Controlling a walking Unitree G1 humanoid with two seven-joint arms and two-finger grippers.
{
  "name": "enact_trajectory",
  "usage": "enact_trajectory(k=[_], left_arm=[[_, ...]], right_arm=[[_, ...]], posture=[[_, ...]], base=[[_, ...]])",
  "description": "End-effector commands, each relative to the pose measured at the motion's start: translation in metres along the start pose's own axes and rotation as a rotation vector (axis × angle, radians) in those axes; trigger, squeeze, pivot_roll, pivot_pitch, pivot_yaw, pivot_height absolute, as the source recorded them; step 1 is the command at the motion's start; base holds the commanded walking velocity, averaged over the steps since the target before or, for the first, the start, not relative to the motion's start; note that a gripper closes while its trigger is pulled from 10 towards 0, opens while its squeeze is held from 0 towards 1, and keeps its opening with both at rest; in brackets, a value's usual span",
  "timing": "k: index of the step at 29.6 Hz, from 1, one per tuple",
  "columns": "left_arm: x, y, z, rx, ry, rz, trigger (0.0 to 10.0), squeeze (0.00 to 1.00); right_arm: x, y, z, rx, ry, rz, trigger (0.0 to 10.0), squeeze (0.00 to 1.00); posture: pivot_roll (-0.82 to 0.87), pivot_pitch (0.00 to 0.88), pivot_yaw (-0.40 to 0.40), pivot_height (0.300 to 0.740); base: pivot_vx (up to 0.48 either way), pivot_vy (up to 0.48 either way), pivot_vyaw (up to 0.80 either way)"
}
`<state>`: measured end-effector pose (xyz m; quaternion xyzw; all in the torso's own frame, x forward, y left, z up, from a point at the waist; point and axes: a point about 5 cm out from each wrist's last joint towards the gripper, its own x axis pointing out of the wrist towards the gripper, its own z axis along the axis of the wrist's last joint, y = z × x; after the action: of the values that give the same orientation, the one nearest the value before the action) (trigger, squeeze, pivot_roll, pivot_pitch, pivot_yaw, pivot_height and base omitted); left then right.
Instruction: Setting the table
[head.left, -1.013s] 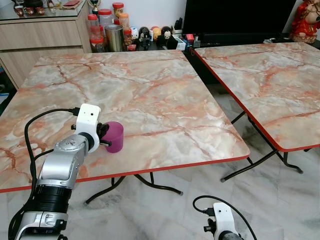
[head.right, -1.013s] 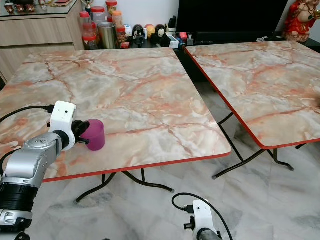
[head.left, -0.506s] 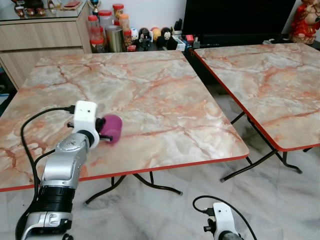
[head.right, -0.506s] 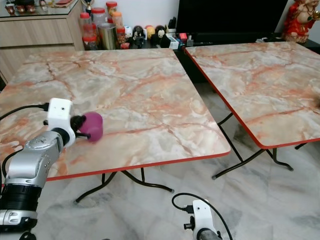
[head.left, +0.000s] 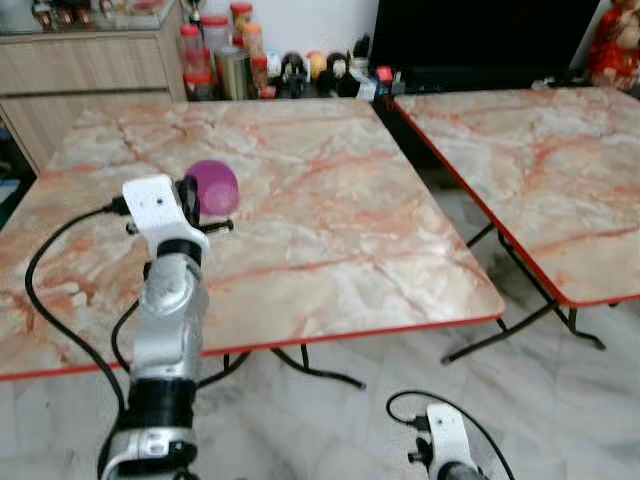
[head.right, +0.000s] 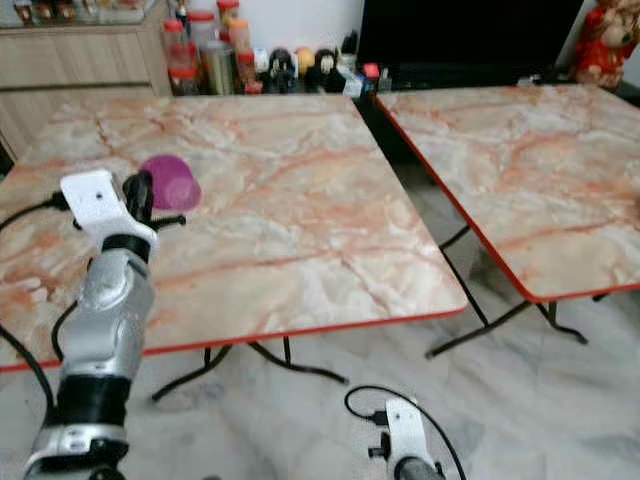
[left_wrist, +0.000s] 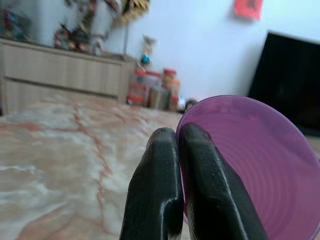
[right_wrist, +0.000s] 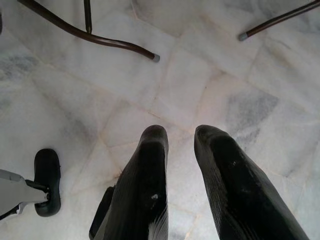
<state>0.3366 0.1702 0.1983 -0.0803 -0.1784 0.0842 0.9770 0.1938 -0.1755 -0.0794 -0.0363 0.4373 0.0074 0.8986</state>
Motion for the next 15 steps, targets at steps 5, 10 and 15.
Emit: enact_trajectory(k=[5,10,15], left_arm=[[-0.001,-0.012,-0.010,0.059,-0.025,-0.033,10.0,0.00],[-0.007,-0.005,-0.025,0.095,0.009,-0.034,10.0,0.00],[-0.011,0.000,-0.029,0.105,0.011,-0.038,10.0,0.00]], right_arm=[[0.001,-0.001,0.006,0.006,-0.019,-0.002,10.0,0.00],[0.001,-0.001,0.006,0.010,-0.020,-0.002,10.0,0.00],[0.001,0.000,0.005,0.011,-0.019,0.001,10.0,0.00]], posture=[[0.03,0.000,-0.067,0.701],[0.03,0.000,-0.061,0.701],[0.03,0.000,-0.059,0.701]], base=[[0.000,0.000,0.00],[0.000,0.000,0.00],[0.000,0.000,0.00]])
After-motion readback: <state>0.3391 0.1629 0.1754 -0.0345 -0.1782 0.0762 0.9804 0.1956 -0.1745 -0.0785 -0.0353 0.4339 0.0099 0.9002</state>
